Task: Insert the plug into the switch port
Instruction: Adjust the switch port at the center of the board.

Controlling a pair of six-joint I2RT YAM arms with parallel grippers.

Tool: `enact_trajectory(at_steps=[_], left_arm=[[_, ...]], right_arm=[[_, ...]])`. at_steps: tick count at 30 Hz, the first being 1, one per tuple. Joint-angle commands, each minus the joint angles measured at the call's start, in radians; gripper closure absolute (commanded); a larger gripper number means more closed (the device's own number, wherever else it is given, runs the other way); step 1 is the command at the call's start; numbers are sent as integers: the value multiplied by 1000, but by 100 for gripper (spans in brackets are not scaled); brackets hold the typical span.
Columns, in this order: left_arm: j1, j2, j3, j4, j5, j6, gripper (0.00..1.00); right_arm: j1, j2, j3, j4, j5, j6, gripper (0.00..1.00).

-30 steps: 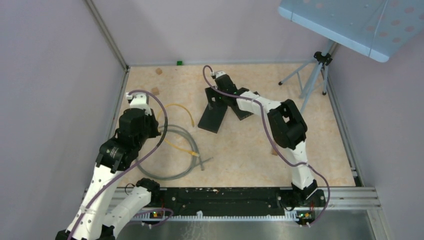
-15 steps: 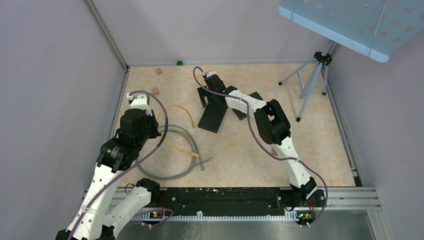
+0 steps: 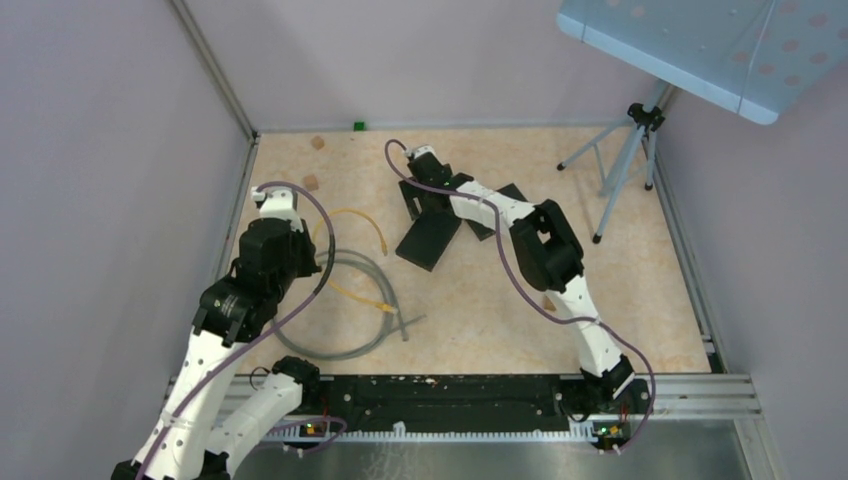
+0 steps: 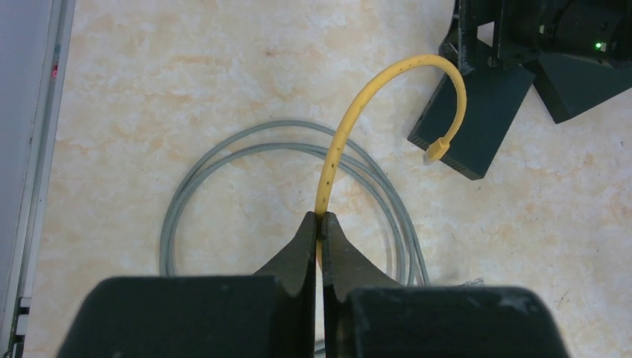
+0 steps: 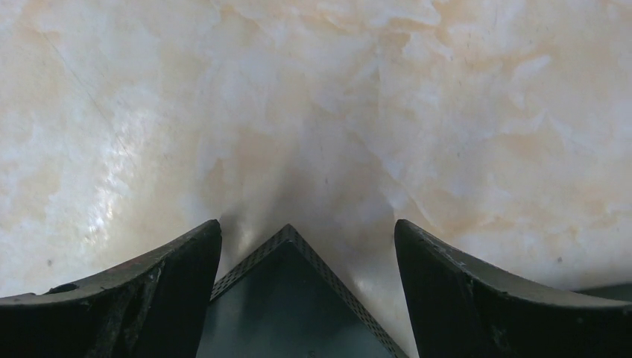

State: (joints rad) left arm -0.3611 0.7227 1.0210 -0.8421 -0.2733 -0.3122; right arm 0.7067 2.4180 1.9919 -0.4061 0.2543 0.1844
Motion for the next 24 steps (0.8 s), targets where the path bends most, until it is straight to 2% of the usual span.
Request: enact_trajectory(at_steps=[1, 8, 16, 19, 24], left_arm=[[3, 3, 6, 36, 10, -1, 99], [2, -3, 4, 31, 14, -6, 100], [2, -9, 8, 23, 10, -10, 100], [2, -9, 11, 21, 10, -8, 100], [2, -4, 44, 17, 41, -4, 100]], right_arm=[[19, -67, -119, -161, 74, -6, 16], [26, -142, -231, -129, 57, 38, 16], [34, -172, -278, -78, -5, 48, 16], [34, -173, -224, -105, -42, 63, 15], [33, -190, -26, -183, -65, 79, 14]])
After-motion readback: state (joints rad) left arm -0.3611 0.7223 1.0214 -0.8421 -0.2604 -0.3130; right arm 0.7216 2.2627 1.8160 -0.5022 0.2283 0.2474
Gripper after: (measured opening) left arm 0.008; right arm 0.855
